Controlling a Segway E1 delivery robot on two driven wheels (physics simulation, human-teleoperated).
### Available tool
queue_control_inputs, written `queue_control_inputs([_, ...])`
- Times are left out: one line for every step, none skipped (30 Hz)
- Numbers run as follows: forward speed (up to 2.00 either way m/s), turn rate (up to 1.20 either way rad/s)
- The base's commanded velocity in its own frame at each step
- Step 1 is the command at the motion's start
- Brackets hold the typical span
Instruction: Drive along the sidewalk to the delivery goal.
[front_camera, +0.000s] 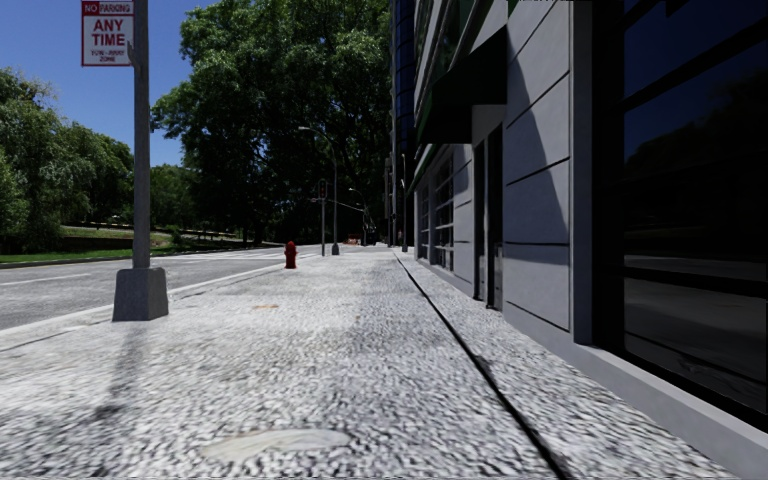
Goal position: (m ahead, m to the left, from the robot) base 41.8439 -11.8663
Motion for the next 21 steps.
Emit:
queue_control_inputs([2.00,0.25])
queue_control_inputs([2.00,0.25])
queue_control_inputs([2.00,0.50])
queue_control_inputs([2.00,0.53])
queue_control_inputs([2.00,0.00])
queue_control_inputs([2.00,0.00])
queue_control_inputs([2.00,0.00])
queue_control_inputs([2.00,0.00])
queue_control_inputs([2.00,0.00])
queue_control_inputs([2.00,0.00])
queue_control_inputs([2.00,0.00])
queue_control_inputs([2.00,0.00])
queue_control_inputs([2.00,0.00])
queue_control_inputs([2.00,0.00])
queue_control_inputs([2.00,0.00])
queue_control_inputs([2.00,0.00])
queue_control_inputs([2.00,0.00])
queue_control_inputs([2.00,0.00])
queue_control_inputs([2.00,0.00])
queue_control_inputs([2.00,0.00])
queue_control_inputs([2.00,0.00])
